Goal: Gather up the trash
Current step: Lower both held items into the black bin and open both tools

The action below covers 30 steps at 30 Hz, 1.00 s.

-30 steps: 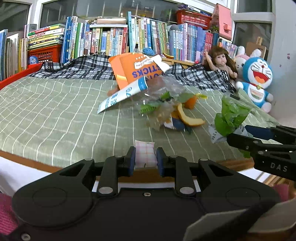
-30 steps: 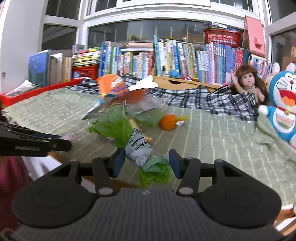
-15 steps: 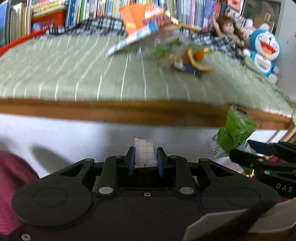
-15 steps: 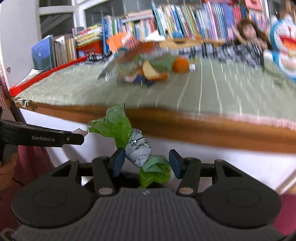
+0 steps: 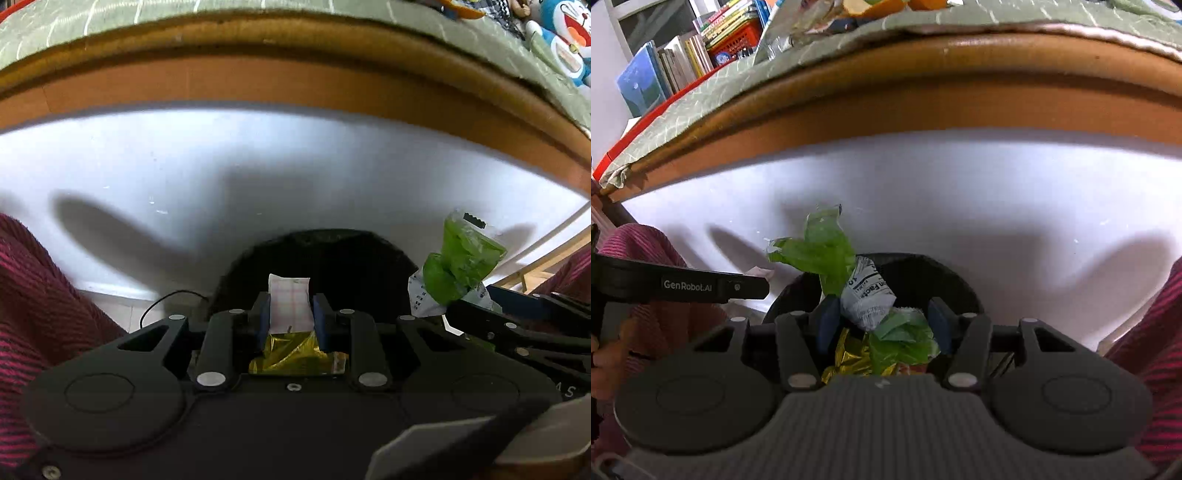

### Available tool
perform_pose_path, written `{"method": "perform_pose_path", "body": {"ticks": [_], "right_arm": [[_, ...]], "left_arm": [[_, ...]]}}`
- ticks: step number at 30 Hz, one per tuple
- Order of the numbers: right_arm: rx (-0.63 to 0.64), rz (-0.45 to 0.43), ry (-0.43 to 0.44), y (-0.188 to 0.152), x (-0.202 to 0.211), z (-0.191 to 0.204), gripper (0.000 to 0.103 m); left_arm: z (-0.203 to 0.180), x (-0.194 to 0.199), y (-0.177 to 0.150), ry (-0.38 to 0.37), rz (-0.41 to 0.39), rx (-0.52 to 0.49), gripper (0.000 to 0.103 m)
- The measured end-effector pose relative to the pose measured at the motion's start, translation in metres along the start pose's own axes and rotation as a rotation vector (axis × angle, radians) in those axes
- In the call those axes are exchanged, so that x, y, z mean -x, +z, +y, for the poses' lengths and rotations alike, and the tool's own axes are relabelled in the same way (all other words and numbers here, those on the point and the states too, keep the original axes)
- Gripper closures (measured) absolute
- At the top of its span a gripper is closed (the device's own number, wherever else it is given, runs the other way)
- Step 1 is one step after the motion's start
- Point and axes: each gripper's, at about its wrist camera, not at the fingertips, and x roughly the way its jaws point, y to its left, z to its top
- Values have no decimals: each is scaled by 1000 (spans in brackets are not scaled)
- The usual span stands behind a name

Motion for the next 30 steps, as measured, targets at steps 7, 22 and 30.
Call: {"method": "perform_pose_path", "body": {"ticks": [7, 22, 30], "right_arm": [[6, 5, 6, 5, -3, 3, 46], [7, -4, 4, 8, -1, 2, 46], [12, -63, 26, 19, 17, 2, 36]], "left_arm": [[-2, -4, 4, 9, 13, -11, 80], [-4, 0, 5, 4, -23, -21, 59], [-11, 25, 16, 6, -89, -75, 42]]}}
